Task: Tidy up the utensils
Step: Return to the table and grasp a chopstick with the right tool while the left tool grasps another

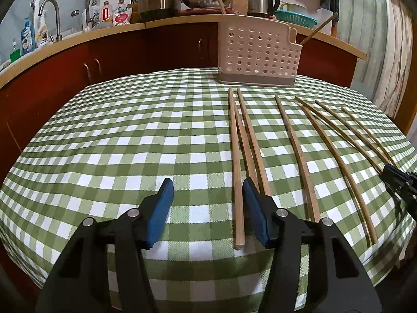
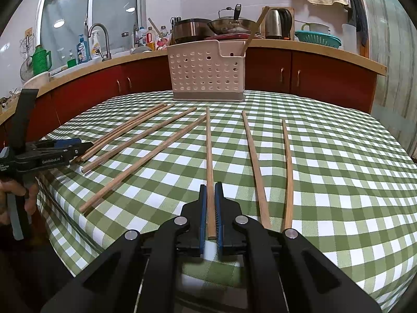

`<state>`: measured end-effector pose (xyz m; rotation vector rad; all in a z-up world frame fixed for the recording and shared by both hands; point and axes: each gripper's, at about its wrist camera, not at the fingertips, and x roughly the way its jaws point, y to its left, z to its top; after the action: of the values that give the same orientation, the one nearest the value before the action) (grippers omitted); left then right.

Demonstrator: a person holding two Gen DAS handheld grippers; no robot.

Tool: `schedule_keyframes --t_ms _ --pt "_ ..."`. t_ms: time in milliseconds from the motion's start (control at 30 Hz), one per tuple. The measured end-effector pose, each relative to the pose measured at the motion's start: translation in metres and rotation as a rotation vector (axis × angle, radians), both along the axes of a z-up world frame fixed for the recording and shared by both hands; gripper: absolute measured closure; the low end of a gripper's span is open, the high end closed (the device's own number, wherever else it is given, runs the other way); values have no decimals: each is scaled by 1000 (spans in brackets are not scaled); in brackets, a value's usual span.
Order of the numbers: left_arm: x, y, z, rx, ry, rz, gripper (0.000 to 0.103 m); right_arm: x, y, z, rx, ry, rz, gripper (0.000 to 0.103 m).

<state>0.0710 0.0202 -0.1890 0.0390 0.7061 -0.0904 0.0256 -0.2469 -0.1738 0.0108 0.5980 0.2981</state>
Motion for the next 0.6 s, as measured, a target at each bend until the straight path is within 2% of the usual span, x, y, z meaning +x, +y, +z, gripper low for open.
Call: schedule_keyframes --t_ms 133,200,233,267,400,600 --pt "-3 -1 -1 6 -3 5 47 0 0 0 2 0 -1 96" --pt "-5 -4 0 10 -7 -16 58 0 0 -1 5 -2 -4 96" --pt "-6 -4 0 8 -7 -31 71 0 0 -1 5 -2 -5 96" --pt "-8 -6 0 7 -7 -45 80 -1 0 -1 7 -1 -5 96" --pt "-12 -13 0 37 -14 -77 96 -2 -3 0 12 -5 -8 96" --pt "-17 -9 6 40 -36 -59 97 -8 -5 13 22 -41 -11 96"
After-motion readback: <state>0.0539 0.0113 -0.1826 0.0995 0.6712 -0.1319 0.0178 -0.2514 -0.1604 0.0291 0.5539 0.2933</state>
